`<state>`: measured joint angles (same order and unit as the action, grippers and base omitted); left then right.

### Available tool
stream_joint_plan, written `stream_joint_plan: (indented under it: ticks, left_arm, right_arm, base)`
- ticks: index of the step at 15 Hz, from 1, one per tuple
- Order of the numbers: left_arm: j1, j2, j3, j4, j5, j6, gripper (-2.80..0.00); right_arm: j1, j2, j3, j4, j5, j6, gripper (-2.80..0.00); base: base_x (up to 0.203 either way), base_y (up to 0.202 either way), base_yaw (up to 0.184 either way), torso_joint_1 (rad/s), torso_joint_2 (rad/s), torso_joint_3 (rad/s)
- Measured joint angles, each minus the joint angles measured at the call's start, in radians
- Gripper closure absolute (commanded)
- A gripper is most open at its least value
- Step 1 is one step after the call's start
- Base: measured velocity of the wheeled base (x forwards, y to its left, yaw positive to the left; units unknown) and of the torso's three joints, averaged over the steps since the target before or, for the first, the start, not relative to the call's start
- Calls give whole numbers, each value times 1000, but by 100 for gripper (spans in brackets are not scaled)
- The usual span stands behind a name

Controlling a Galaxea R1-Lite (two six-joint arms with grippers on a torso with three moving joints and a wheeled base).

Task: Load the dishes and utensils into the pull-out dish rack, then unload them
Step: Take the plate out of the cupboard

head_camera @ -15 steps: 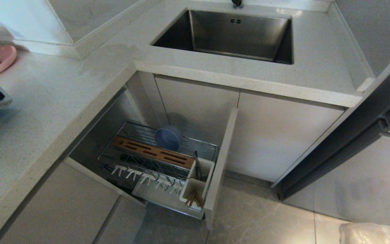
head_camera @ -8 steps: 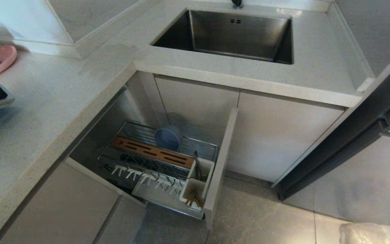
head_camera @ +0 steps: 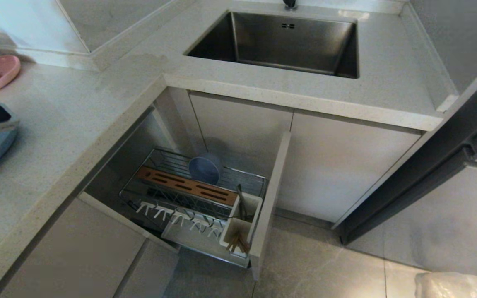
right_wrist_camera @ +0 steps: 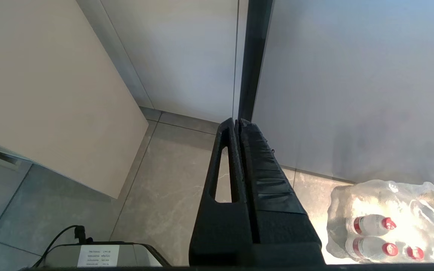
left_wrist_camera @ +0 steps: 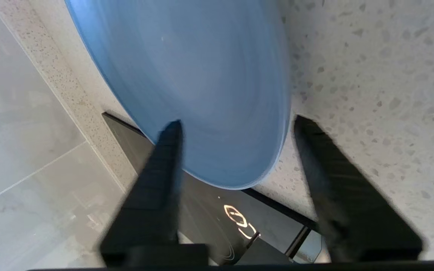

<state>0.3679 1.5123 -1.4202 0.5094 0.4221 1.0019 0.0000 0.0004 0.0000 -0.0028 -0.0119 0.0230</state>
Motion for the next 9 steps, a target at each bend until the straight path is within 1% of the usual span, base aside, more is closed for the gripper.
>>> stream_joint_plan:
  ticks: [4, 6, 9]
  left_arm:
    - [0, -26, 12, 1, -27, -4, -280]
    - [-7, -59, 16, 0, -45, -6, -280]
    - [-27, -127, 23, 0, -70, -24, -280]
  right_arm:
    - [0, 0, 0, 0, 0, 0, 0]
    - [0, 0, 0, 0, 0, 0, 0]
    - [0, 0, 0, 0, 0, 0, 0]
  base:
    - [0, 0, 0, 0, 0, 0]
    - [0, 0, 0, 0, 0, 0]
    - [0, 0, 0, 0, 0, 0]
